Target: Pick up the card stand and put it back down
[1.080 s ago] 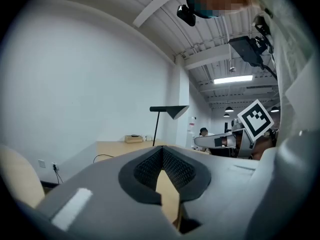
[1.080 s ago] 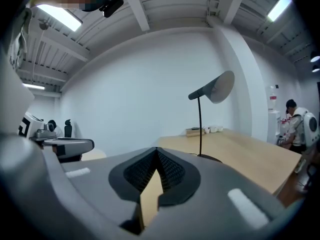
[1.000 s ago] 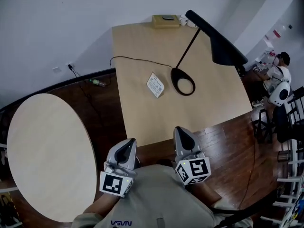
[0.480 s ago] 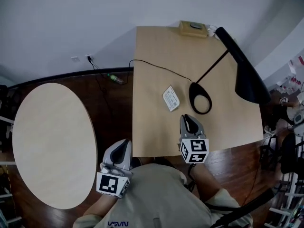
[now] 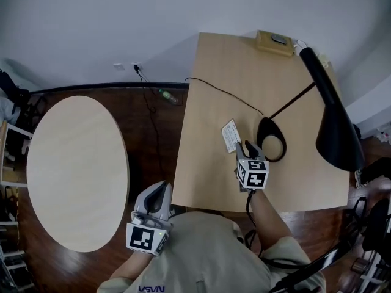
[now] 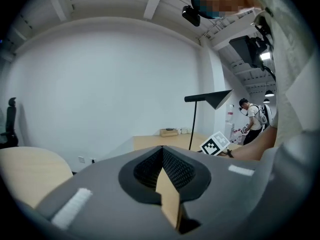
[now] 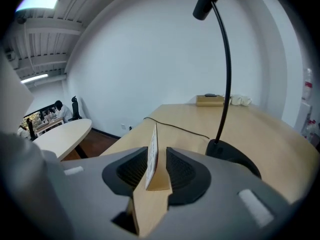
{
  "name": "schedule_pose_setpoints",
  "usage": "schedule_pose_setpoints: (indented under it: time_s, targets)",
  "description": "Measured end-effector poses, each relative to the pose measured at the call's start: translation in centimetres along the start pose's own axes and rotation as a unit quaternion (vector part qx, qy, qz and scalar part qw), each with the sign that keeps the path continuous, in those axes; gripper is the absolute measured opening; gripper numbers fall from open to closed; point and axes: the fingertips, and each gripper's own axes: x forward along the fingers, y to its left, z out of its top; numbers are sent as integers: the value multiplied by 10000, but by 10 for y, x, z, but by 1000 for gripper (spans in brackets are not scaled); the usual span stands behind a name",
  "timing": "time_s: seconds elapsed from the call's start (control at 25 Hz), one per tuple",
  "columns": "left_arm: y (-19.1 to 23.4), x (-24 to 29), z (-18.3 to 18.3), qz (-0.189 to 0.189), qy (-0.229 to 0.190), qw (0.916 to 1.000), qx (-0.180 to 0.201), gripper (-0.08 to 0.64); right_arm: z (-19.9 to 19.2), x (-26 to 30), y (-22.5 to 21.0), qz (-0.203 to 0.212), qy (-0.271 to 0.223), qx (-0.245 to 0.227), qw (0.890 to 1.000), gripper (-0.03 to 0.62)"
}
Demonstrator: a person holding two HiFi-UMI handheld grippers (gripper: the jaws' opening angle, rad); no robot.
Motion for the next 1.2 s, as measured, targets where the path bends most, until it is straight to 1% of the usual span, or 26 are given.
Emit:
schedule_pose_setpoints:
  time_s: [0.2,0.28,0.36,0.48,0.6,0.68,0.8,0.92,1.04,1.2]
  targets:
    - [2,2,0,184,60,9998,13,3,-13,24,5,207,242,-13,9995,97]
    - [4,-1,-2,232,64,9997,-7,3,-17,26,6,226,268,21,9994,45]
    - [5,-2,-1,264,89,9996,-1,3,-18,26,8,247,252,92,9993,38]
    - [4,-4,-1,168,62,9998,35,3,-18,23,10,302,219,318,9988,26]
    - [3,-4,2,105,-10,9999,38,3,-20,14,11,260,211,468,9983,15]
    - [1,-4,0,-12,-31,10000,48,3,-19,4,12,243,190,600,9977,15]
    - [0,-4,0,-150,-128,9998,68,3,-8,-20,19,283,9,784,9965,15]
    - [-1,-4,2,-251,-106,9996,40,3,13,-51,34,379,-293,828,9954,15]
    - [3,-6,4,-275,-151,9995,-5,3,37,-82,54,463,-603,719,9945,15]
    - [7,-10,2,-345,-216,9991,-77,3,67,-118,80,552,-966,412,9929,15]
